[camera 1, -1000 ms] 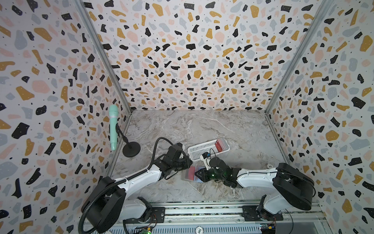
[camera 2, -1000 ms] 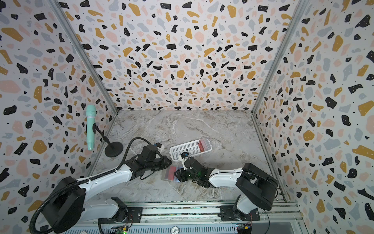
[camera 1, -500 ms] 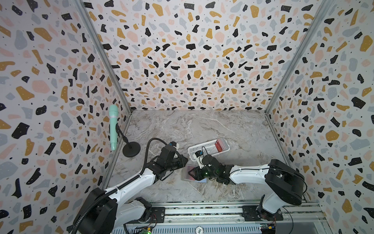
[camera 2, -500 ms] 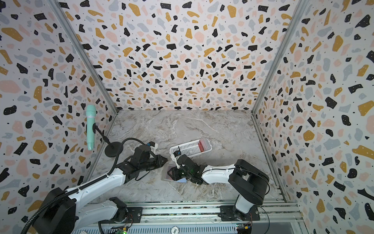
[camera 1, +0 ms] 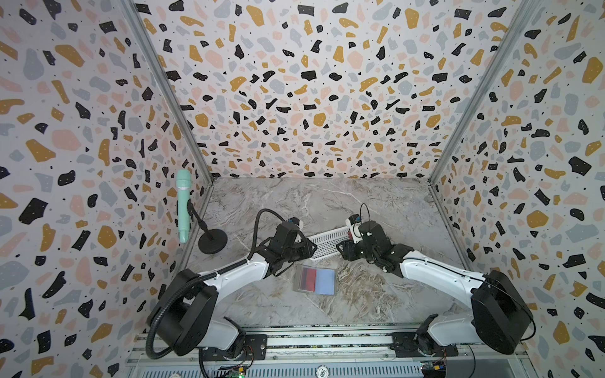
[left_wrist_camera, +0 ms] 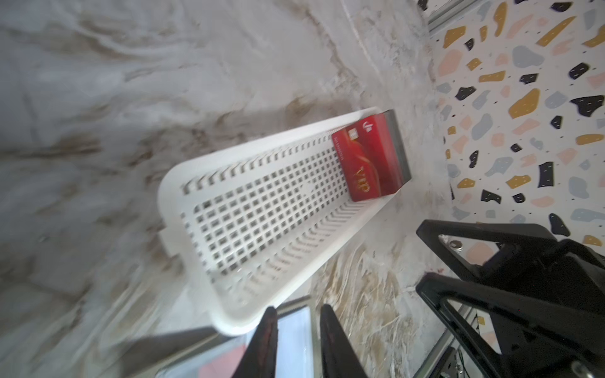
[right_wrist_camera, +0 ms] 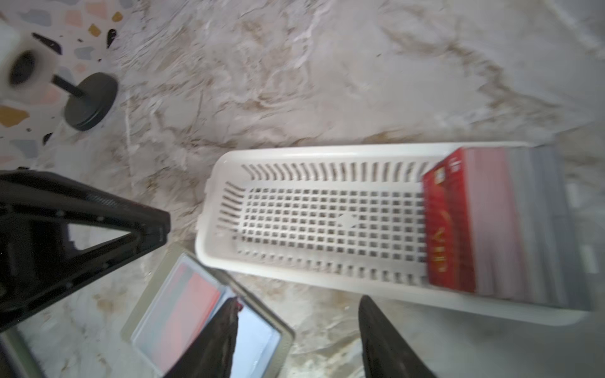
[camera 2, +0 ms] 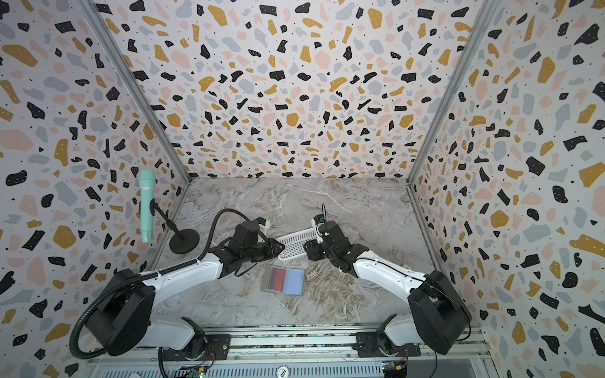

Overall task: Insert credit cards into a card holder
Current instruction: Turn over the card slot in the card holder, then pick up the credit card from the storage box.

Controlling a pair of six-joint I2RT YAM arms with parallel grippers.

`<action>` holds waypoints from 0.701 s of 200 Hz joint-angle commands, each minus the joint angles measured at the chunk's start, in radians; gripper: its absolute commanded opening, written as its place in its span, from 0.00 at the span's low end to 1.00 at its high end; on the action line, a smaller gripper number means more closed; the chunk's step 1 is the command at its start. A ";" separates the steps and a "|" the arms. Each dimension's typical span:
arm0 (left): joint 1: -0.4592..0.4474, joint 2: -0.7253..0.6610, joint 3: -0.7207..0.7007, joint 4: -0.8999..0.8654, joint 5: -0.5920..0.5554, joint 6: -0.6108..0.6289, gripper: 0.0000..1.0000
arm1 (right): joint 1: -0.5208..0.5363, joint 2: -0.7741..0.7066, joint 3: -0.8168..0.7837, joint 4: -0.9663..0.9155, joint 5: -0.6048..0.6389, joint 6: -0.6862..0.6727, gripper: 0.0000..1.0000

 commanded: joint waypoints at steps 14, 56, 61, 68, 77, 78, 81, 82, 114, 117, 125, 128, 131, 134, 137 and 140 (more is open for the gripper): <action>-0.031 0.144 0.149 0.094 -0.013 0.030 0.26 | -0.098 0.027 0.087 -0.126 0.015 -0.173 0.71; -0.071 0.316 0.286 0.139 0.004 0.033 0.27 | -0.172 0.111 0.146 -0.154 0.003 -0.264 0.84; -0.076 0.333 0.299 0.142 0.007 0.033 0.27 | -0.178 0.122 0.151 -0.152 0.010 -0.269 0.85; -0.084 0.357 0.315 0.143 0.007 0.032 0.27 | -0.183 0.138 0.156 -0.154 0.012 -0.280 0.87; -0.092 0.384 0.332 0.172 0.002 0.030 0.27 | -0.189 0.160 0.170 -0.159 0.015 -0.291 0.89; -0.093 0.387 0.334 0.173 0.002 0.029 0.27 | -0.190 0.163 0.171 -0.160 0.016 -0.292 0.90; -0.094 0.397 0.340 0.175 0.001 0.028 0.27 | -0.193 0.169 0.174 -0.159 0.019 -0.294 0.90; -0.095 0.400 0.342 0.175 0.000 0.027 0.27 | -0.194 0.171 0.175 -0.159 0.019 -0.294 0.90; -0.112 0.494 0.395 0.177 0.002 0.016 0.26 | -0.212 0.229 0.204 -0.159 0.025 -0.313 0.93; -0.113 0.502 0.399 0.176 0.002 0.016 0.26 | -0.214 0.233 0.206 -0.158 0.026 -0.314 0.94; -0.117 0.521 0.411 0.172 0.003 0.015 0.26 | -0.216 0.243 0.207 -0.152 0.026 -0.314 0.94; -0.119 0.527 0.414 0.170 0.003 0.015 0.26 | -0.217 0.245 0.208 -0.149 0.027 -0.313 0.94; -0.120 0.534 0.417 0.171 0.002 0.016 0.26 | -0.219 0.250 0.210 -0.147 0.026 -0.313 0.94; -0.121 0.539 0.419 0.171 0.003 0.015 0.26 | -0.220 0.254 0.210 -0.145 0.026 -0.313 0.94; -0.123 0.545 0.421 0.171 0.003 0.015 0.25 | -0.220 0.258 0.212 -0.144 0.026 -0.313 0.94; -0.124 0.551 0.425 0.171 0.003 0.014 0.25 | -0.221 0.262 0.213 -0.143 0.026 -0.313 0.94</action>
